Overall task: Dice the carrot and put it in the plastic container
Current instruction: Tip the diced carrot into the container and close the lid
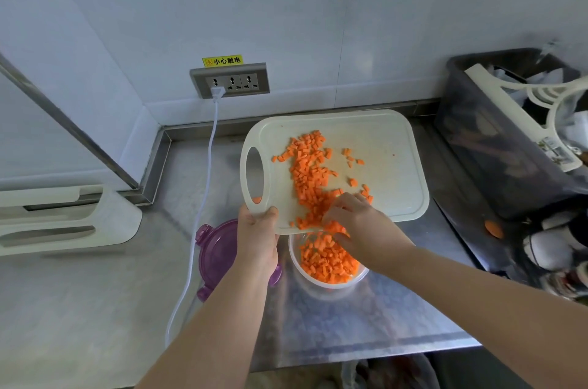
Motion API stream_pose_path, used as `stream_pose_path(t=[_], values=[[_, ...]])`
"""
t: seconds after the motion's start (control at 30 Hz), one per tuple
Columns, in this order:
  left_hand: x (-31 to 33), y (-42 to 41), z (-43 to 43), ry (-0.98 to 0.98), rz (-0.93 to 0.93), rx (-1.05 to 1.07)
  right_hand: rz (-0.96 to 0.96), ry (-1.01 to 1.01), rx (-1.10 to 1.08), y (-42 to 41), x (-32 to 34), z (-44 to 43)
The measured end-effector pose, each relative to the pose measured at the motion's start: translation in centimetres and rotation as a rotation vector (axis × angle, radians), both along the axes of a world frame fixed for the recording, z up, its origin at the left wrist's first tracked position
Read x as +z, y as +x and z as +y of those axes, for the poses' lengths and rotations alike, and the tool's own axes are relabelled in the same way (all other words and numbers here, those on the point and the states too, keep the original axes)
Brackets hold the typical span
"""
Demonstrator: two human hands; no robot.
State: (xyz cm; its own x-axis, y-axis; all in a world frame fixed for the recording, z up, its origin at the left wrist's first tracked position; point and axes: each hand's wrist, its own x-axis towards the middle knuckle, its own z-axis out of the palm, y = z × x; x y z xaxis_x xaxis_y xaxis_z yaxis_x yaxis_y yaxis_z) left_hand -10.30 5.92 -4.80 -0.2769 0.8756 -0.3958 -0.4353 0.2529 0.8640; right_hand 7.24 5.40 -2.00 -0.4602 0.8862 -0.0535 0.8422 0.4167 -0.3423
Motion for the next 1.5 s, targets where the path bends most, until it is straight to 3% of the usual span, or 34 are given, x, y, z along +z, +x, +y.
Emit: stream_pose_path(t=[0.17, 0.3, 0.5, 0.7, 0.9, 1.17, 1.33, 1.5], values=[[-0.5, -0.3, 0.3, -0.014, -0.011, -0.018, 0.013, -0.069, 0.034, 0.1, 2.0, 1.5], [-1.2, -0.6, 0.3, -0.035, -0.02, -0.007, 0.113, 0.047, -0.071, -1.8, 5.1, 6.8], [-1.3, -0.5, 0.1, -0.027, 0.001, 0.015, -0.062, 0.106, 0.018, -6.3, 6.3, 11.1], [-1.2, -0.3, 0.0, -0.031, 0.023, 0.038, -0.252, 0.271, 0.217, -8.1, 4.7, 9.8], [-1.2, 0.1, 0.0, -0.051, -0.001, 0.068, -0.353, 0.285, 0.298, -6.5, 2.2, 6.8], [-0.5, 0.2, -0.3, 0.0, -0.011, 0.041, -0.204, 0.404, 0.331, -3.6, -1.8, 2.4], [-0.9, -0.1, -0.1, -0.022, -0.02, 0.055, -0.115, 0.351, 0.322, -2.6, -1.5, 1.6], [-1.4, -0.3, -0.2, -0.044, -0.027, 0.044, 0.04, 0.297, -0.011, -3.7, 4.5, 7.7]])
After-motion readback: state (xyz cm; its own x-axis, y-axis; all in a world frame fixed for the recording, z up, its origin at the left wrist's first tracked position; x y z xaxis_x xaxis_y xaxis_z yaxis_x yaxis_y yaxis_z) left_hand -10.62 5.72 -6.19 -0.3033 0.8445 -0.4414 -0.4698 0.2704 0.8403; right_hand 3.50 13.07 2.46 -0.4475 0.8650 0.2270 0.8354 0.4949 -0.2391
